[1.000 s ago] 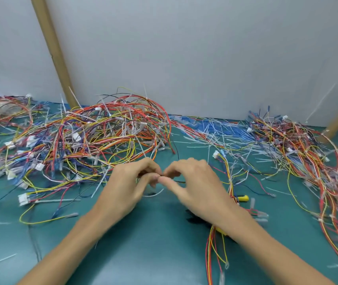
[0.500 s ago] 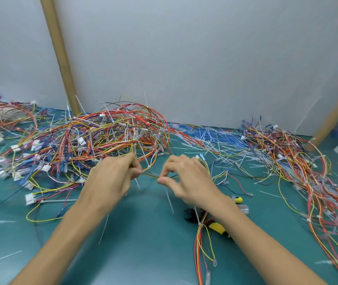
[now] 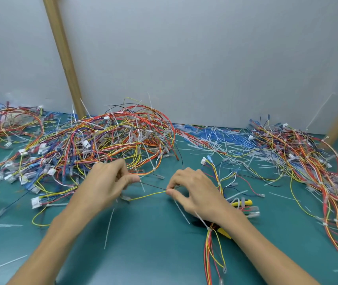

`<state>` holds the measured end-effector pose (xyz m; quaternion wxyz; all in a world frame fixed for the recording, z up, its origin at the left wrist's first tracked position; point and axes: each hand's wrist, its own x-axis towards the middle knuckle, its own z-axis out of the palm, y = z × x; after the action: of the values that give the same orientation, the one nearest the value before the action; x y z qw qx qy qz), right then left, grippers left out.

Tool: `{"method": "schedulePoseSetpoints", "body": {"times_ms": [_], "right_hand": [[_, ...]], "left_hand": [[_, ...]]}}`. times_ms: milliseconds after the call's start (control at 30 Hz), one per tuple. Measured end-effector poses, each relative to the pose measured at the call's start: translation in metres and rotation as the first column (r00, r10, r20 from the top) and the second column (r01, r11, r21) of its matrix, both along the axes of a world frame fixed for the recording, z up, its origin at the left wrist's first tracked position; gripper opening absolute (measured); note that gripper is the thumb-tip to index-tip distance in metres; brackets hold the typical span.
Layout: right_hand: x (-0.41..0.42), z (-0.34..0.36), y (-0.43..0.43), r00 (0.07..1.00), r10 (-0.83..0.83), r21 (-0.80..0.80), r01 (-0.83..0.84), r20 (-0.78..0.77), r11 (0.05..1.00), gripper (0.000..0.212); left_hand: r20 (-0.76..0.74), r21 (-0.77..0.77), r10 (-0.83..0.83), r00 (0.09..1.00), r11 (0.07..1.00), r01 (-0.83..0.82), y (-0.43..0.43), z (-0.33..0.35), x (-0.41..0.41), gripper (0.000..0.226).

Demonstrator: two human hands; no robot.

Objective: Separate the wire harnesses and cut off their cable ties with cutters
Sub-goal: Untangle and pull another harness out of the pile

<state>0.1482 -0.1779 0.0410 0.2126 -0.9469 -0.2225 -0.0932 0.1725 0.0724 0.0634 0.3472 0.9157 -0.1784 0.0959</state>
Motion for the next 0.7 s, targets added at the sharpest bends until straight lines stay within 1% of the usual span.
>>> {"method": "schedulePoseSetpoints", "body": {"times_ms": [67,200,233,267,300,367,400,433,500,567,633,700], "right_hand": [[0.003,-0.001,-0.009,0.999,-0.032,0.001,0.032,0.023,0.999,0.014],[0.010,0.000,-0.023,0.997,-0.078,0.056,0.077,0.012,0.995,0.012],[0.011,0.000,-0.024,0.996,-0.088,0.076,0.088,-0.005,0.993,0.011],[0.012,-0.001,-0.023,0.995,-0.098,0.107,0.099,-0.016,0.989,0.011],[0.013,-0.002,-0.024,0.994,-0.111,0.143,0.112,-0.015,0.983,0.010],[0.015,-0.003,-0.026,0.989,-0.147,0.215,0.143,0.000,0.966,0.008],[0.015,-0.002,-0.027,0.987,-0.158,0.252,0.154,-0.002,0.956,0.007],[0.015,-0.002,-0.028,0.987,-0.163,0.282,0.158,-0.006,0.946,0.006],[0.016,-0.001,-0.028,0.987,-0.162,0.305,0.157,-0.010,0.939,0.006],[0.016,-0.002,-0.027,0.988,-0.152,0.313,0.147,-0.008,0.938,0.004],[0.017,-0.002,-0.027,0.989,-0.146,0.335,0.137,0.002,0.932,0.003],[0.016,-0.003,-0.028,0.991,-0.134,0.368,0.123,0.003,0.922,0.003]], "left_hand": [[0.077,0.050,0.065,0.995,0.996,-0.068,0.014,0.002,0.004,0.035],[0.086,0.172,0.230,0.969,0.955,-0.242,0.037,0.008,0.007,0.038],[0.118,0.189,0.269,0.956,0.939,-0.288,0.037,0.009,0.004,0.038],[0.196,0.191,0.298,0.934,0.923,-0.334,0.034,0.010,0.001,0.036],[0.321,0.179,0.306,0.896,0.910,-0.374,0.026,0.010,-0.004,0.033],[0.594,0.128,0.249,0.765,0.909,-0.396,-0.003,0.009,-0.017,0.021],[0.674,0.110,0.184,0.716,0.933,-0.343,-0.020,0.008,-0.025,0.019],[0.715,0.115,0.097,0.692,0.961,-0.253,-0.037,0.004,-0.032,0.019],[0.728,0.176,-0.054,0.683,0.978,-0.110,-0.065,-0.008,-0.040,0.017],[0.697,0.275,-0.125,0.706,0.956,-0.103,-0.081,-0.022,-0.042,0.020],[0.614,0.361,-0.109,0.782,0.920,-0.155,-0.083,-0.030,-0.036,0.030],[0.505,0.401,-0.054,0.862,0.899,-0.178,-0.079,-0.033,-0.027,0.037]]}}
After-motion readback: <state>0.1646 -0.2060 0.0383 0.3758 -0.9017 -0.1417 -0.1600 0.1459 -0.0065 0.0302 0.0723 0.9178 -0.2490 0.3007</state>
